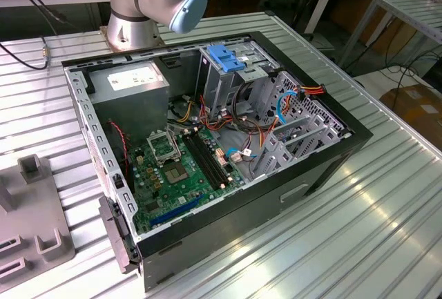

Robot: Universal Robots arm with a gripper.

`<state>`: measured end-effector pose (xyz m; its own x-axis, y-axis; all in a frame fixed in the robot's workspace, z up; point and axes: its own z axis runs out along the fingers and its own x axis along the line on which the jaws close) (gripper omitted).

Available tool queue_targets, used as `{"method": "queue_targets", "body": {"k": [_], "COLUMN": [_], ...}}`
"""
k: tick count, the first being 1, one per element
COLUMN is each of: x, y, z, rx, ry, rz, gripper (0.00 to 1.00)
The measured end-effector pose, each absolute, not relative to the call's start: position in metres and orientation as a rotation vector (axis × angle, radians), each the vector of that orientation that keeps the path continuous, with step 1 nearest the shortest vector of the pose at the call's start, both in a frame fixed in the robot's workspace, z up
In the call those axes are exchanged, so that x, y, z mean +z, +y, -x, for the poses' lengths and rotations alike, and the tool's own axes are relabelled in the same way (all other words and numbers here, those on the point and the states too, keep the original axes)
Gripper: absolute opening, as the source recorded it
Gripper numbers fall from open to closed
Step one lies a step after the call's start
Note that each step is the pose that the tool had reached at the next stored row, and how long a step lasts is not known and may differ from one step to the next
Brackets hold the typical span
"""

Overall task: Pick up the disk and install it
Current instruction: 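Pick up the disk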

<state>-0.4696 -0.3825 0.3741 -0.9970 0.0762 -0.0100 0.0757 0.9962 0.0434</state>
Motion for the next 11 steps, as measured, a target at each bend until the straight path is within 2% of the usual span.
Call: {"method": "queue_targets", "body": {"k": [11], "x": [0.3741], "y": [-0.3825], "z": [0.4696], "rx": [0.068], "ry": [3.131], "rz": [0.047], "gripper": [0.1]}}
